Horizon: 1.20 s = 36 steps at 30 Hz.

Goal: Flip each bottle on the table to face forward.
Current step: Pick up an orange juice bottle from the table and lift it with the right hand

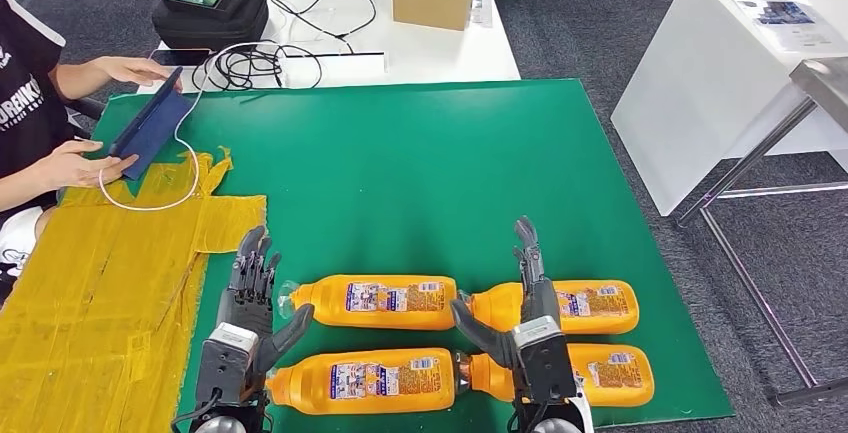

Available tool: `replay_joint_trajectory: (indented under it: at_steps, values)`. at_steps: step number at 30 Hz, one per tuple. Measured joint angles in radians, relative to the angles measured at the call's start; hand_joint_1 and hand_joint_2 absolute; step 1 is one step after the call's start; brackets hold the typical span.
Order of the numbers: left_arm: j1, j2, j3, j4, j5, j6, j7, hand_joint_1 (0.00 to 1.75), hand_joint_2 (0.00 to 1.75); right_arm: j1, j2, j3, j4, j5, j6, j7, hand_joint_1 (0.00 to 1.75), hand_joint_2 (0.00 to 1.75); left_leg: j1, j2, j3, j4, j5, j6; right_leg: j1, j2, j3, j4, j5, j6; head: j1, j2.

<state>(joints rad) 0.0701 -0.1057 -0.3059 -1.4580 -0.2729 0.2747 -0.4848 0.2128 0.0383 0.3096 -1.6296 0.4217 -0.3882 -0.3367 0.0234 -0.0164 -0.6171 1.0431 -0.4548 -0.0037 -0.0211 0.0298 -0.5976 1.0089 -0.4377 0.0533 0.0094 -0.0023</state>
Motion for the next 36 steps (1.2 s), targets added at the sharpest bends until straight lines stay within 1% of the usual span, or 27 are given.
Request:
replay_joint_trajectory:
  at_steps: [2, 4, 6, 13, 17, 21, 24, 29, 36]
  values:
    - [0.0, 0.0, 0.0, 0.0, 0.002, 0.0, 0.004, 0.0, 1.75, -0.013, -0.005, 0.013, 0.006, 0.132, -0.04, 0.048, 0.0, 1.75, 0.0, 0.0, 0.0, 0.0, 0.0, 0.0, 0.0, 0.0, 0.0, 0.0, 0.0, 0.0, 0.0, 0.0]
    - [0.0, 0.0, 0.0, 0.0, 0.002, -0.003, 0.007, 0.0, 1.75, -0.028, -0.009, 0.03, 0.015, 0.219, -0.056, 0.081, 0.0, 1.75, 0.0, 0.0, 0.0, 0.0, 0.0, 0.0, 0.0, 0.0, 0.0, 0.0, 0.0, 0.0, 0.0, 0.0]
    - [0.0, 0.0, 0.0, 0.0, 0.002, -0.005, 0.009, 0.0, 1.75, -0.039, -0.012, 0.042, 0.023, 0.247, -0.06, 0.095, 0.0, 1.75, 0.0, -0.001, 0.0, 0.0, 0.0, 0.0, 0.0, 0.0, 0.0, 0.0, 0.0, 0.0, 0.0, 0.0]
    - [0.0, 0.0, 0.0, 0.0, 0.002, -0.007, 0.01, 0.0, 1.75, -0.054, -0.021, 0.063, 0.039, 0.273, -0.062, 0.11, 0.0, 1.75, 0.0, -0.001, 0.0, 0.0, 0.0, 0.0, 0.0, 0.0, 0.0, 0.0, 0.0, 0.0, 0.0, 0.0]
    - [0.0, 0.0, 0.001, -0.003, 0.002, -0.02, 0.016, 0.0, 1.75, -0.082, -0.029, 0.085, 0.067, 0.41, -0.044, 0.176, 0.0, 1.75, 0.0, 0.0, 0.0, 0.0, 0.0, 0.0, 0.0, 0.0, 0.0, 0.0, 0.0, 0.0, 0.0, 0.0]
    - [-0.003, 0.0, 0.001, -0.011, 0.002, -0.051, 0.022, 0.0, 1.75, -0.146, -0.033, 0.126, 0.142, 0.516, 0.018, 0.221, 0.0, 1.75, 0.0, -0.001, 0.0, 0.0, 0.0, 0.0, 0.0, 0.0, 0.0, 0.0, 0.0, 0.0, 0.0, 0.0]
    - [-0.012, 0.0, 0.001, -0.012, 0.003, -0.076, 0.022, 0.0, 1.75, -0.212, -0.031, 0.171, 0.223, 0.536, 0.074, 0.228, 0.0, 1.75, 0.0, -0.001, 0.0, 0.0, 0.001, 0.0, 0.0, 0.0, 0.0, 0.0, 0.0, 0.0, 0.0, 0.0]
    - [-0.043, -0.001, -0.01, -0.008, 0.011, -0.103, 0.013, 0.0, 1.75, -0.324, -0.021, 0.254, 0.37, 0.527, 0.159, 0.229, 0.0, 1.75, 0.0, -0.001, 0.0, 0.0, 0.002, 0.001, 0.0, 0.0, 0.0, 0.001, 0.0, 0.0, 0.0, 0.0]
    - [-0.076, -0.002, -0.03, 0.009, 0.029, -0.113, 0.005, 0.0, 1.75, -0.435, 0.008, 0.331, 0.544, 0.521, 0.194, 0.236, 0.0, 1.75, 0.0, -0.001, 0.0, 0.0, 0.002, 0.001, 0.0, 0.0, 0.0, 0.001, 0.0, 0.0, 0.0, 0.0]
